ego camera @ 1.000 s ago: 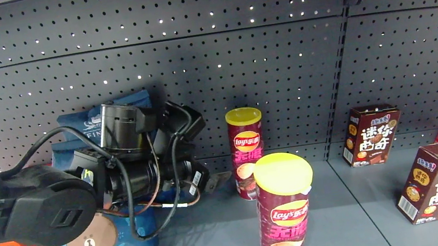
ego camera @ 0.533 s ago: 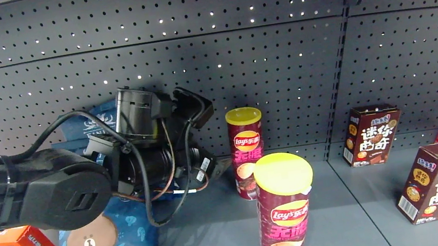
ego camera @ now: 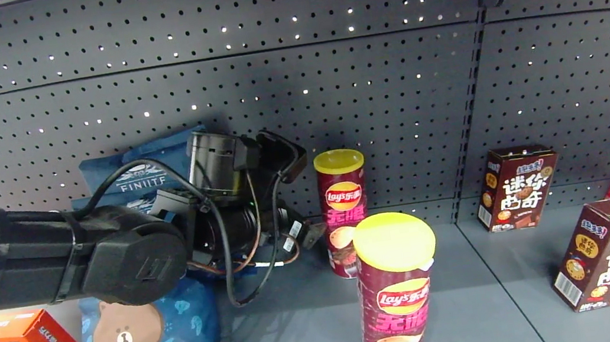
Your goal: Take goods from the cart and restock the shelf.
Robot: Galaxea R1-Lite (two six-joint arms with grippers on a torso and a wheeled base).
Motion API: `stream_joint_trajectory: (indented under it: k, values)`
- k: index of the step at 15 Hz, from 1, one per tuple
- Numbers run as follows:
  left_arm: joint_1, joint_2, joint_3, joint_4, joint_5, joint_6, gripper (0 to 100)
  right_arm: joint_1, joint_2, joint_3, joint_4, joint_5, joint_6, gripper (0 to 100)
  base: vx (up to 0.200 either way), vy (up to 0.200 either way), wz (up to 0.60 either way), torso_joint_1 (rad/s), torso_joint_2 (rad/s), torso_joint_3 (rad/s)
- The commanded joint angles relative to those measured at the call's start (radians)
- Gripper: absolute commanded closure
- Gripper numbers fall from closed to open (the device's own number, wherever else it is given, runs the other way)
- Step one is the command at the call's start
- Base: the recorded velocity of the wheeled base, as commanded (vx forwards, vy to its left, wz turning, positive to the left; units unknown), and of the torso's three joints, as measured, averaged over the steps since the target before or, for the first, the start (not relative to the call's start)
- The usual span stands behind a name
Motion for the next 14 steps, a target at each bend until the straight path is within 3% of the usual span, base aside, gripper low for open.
stream_joint_trajectory:
  k: [1, 5, 14]
  values:
    - [0.006, 0.016, -0.012, 0.0, 0.018, 0.0, 0, 0.001, 0.001, -0.001, 0.0, 0.0, 0.0, 0, 0.0, 0.0, 0.0, 0.0, 0.0, 0.0]
    - [0.024, 0.024, -0.013, 0.0, 0.075, 0.005, 0, 0.001, 0.001, -0.001, 0.0, 0.0, 0.0, 0, 0.0, 0.0, 0.0, 0.0, 0.0, 0.0]
    - [-0.005, 0.096, -0.075, -0.001, 0.075, 0.009, 0, 0.001, 0.001, -0.001, 0.0, -0.002, 0.0, 0, 0.0, 0.0, 0.0, 0.0, 0.0, 0.0]
